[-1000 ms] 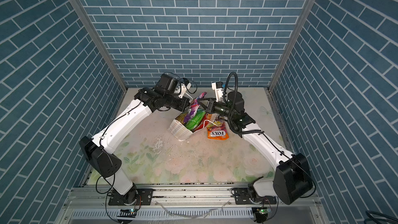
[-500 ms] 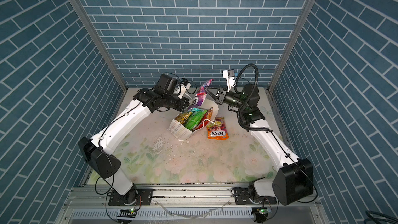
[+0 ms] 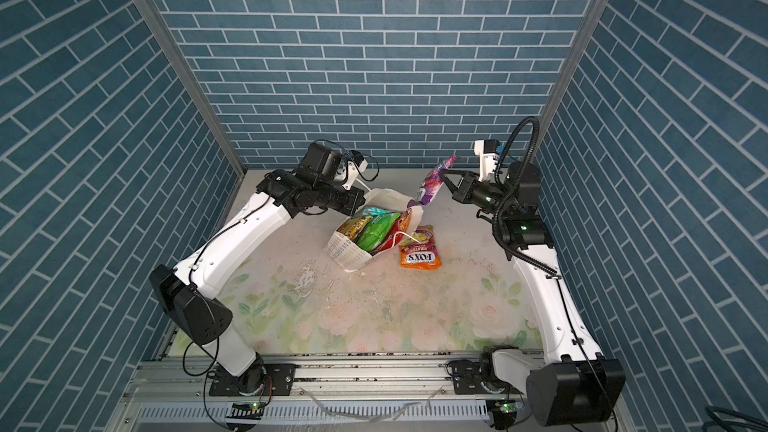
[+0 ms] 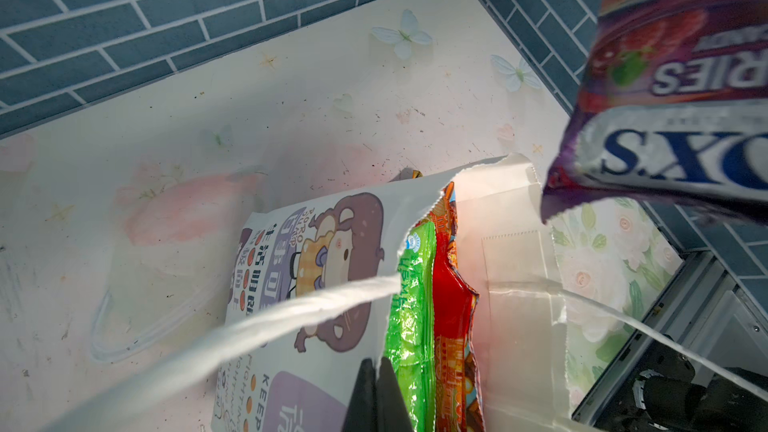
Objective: Take the snacks out of the paper bag
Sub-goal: 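Lower the purple packet beside the orange packet and release it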
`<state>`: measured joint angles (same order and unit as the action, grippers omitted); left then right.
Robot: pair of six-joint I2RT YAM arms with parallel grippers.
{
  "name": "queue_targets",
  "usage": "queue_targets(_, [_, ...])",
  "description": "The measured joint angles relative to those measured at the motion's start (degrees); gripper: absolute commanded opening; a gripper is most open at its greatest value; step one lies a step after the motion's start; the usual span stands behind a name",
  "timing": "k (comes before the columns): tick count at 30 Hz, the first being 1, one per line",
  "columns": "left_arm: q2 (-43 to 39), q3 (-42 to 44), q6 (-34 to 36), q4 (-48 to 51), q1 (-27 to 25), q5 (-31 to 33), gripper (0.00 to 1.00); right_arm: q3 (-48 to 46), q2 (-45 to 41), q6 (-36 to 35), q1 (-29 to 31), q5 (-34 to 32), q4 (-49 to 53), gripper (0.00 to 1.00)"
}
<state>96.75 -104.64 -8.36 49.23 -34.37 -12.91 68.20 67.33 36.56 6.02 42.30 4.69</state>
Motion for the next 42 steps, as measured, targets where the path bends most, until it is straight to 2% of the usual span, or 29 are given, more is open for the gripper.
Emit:
queue_targets(8, [-0.02, 0.0, 0.13, -0.11, 0.02, -0.11, 0.0, 2.8, 3.8, -7.69, -2.54, -13.25, 18.12, 0.0])
queue_targets(13, [-0.02, 0.0, 0.13, -0.2, 0.02, -0.22, 0.0, 3.19, 10.56, -8.72, -2.73, -18.71, 21.51, 0.0])
queue_targets(19, [-0.02, 0.0, 0.15, -0.17, 0.31, -0.07, 0.0, 2.14, 16.52, -8.74, -3.1, -21.73, 21.46, 0.0])
queue_targets(26, [-0.02, 0.0, 0.22, -0.02, 0.46, 0.0, 0.0, 4.07, 20.61, -8.66, -4.09, -22.38, 19.54, 0.0])
queue_targets(34, [0.02, -0.52, 0.28, 0.42, 0.72, 0.02, 0.0, 10.03, 29.4, -7.67, -3.85, -18.8, 13.46, 0.0])
queue_targets(38, [0.44, -1.27, 0.26, 0.81, 0.72, 0.07, 0.0, 9.77, 32.57, -5.88, -3.91, -17.18, 9.42, 0.0])
queue_targets(42, [1.22, -2.4, 0.26, 1.44, 0.72, 0.2, 0.0, 5.66, 33.05, -4.72, -4.61, -16.15, 5.16, 0.0])
